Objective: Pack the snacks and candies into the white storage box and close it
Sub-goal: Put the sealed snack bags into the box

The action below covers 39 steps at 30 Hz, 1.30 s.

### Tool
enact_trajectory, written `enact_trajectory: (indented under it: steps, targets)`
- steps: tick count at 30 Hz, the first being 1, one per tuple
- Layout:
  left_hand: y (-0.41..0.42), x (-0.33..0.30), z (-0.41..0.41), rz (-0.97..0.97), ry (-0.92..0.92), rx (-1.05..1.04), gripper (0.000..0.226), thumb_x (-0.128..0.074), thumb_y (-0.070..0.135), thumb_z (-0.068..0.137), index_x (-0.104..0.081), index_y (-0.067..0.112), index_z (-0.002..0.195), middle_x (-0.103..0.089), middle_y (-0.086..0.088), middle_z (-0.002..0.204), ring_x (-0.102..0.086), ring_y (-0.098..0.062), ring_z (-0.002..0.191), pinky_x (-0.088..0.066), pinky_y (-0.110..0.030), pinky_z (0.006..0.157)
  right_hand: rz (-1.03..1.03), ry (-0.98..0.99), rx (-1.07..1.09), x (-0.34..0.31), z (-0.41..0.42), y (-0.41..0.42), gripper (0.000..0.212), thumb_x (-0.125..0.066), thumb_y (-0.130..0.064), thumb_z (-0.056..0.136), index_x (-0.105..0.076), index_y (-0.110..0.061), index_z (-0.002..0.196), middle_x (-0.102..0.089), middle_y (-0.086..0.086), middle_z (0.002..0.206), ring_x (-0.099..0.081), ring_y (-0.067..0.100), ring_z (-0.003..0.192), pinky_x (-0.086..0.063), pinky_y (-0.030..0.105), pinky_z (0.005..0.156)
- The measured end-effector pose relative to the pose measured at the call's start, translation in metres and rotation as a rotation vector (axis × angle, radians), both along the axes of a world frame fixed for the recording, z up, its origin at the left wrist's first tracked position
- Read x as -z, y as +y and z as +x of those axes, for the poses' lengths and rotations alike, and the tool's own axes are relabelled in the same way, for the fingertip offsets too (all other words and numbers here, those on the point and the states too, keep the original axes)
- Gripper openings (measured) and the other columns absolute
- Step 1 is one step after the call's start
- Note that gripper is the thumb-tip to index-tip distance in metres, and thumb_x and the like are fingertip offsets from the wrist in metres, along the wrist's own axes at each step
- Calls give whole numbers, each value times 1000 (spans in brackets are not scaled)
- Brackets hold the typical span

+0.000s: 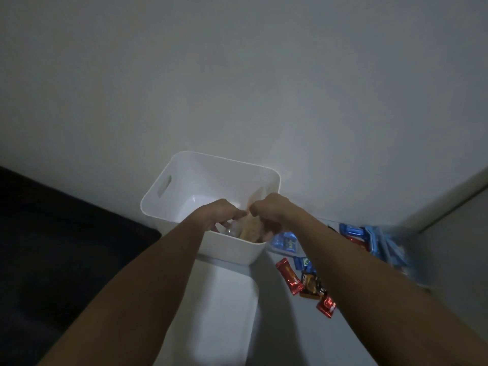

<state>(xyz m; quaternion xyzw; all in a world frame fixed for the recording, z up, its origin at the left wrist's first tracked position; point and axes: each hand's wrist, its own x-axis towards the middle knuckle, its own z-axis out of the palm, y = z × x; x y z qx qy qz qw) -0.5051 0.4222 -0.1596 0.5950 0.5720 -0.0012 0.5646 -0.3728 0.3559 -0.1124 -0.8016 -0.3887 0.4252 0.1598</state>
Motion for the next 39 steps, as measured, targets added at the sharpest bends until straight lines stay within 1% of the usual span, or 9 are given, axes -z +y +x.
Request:
enact_trajectory:
  steps: [4,11,15,18,21,27,31,34,39]
  targets:
    - [12,4,-1,-105,-94,-156,46,-40,45,98,-63,6,91,-60,-13,105,-54,-27,84,-48,-40,76,68,-138,-43,1,8,9,26,-58,-28,90,-55,-3,88,-68,14,91,-71,31,76,-61,37,72]
    - [10,23,10,-305,-140,-291,21,-65,29,86,-60,9,86,-53,-10,85,-60,-21,60,-54,-33,61,115,-437,-171,16,15,17,20,-59,-14,88,-62,-2,104,-60,11,92,-54,23,78,-46,27,69]
    - [10,23,25,-337,-146,-264,35,-58,34,92,-53,9,117,-52,-13,106,-59,-35,100,-50,-47,74,112,-413,-143,32,12,23,30,-63,-14,87,-59,0,114,-63,15,107,-64,29,94,-48,28,73]
    - [8,19,30,-327,-167,-282,34,-56,28,95,-56,4,118,-55,-17,103,-64,-22,62,-51,-30,61,121,-353,-127,43,11,29,42,-66,-21,87,-53,-3,123,-63,14,113,-64,30,100,-49,29,75]
    - [6,20,33,-298,-132,-228,41,-45,23,99,-47,2,134,-52,-21,134,-55,-25,89,-48,-39,86,126,-339,-138,43,16,30,50,-65,-22,88,-47,-1,130,-60,14,117,-63,29,102,-46,28,74]
    - [2,19,34,-276,-116,-229,43,-51,32,97,-49,7,131,-60,-14,105,-58,-21,82,-46,-32,62,117,-280,-126,38,22,22,33,-65,-24,89,-55,-5,114,-68,9,86,-67,17,55,-48,21,40]
    - [5,10,39,-63,13,-129,48,-50,31,97,-47,2,135,-51,-16,138,-50,-34,125,-44,-38,91,185,-205,-21,21,35,14,43,-68,-34,85,-44,-7,108,-70,14,82,-69,26,52,-58,34,47]
    - [9,2,45,106,26,-137,48,-57,27,93,-49,-2,130,-52,-11,119,-53,-29,102,-40,-33,77,220,-155,47,10,58,4,40,-65,-36,86,-47,-6,105,-72,21,90,-71,37,71,-61,49,66]
    - [10,-30,71,471,32,-152,44,-58,32,88,-66,-8,104,-66,-23,112,-62,-36,102,-48,-34,83,188,-9,151,-1,105,-29,29,-59,-20,94,-59,9,96,-72,26,80,-67,32,59,-60,41,55]
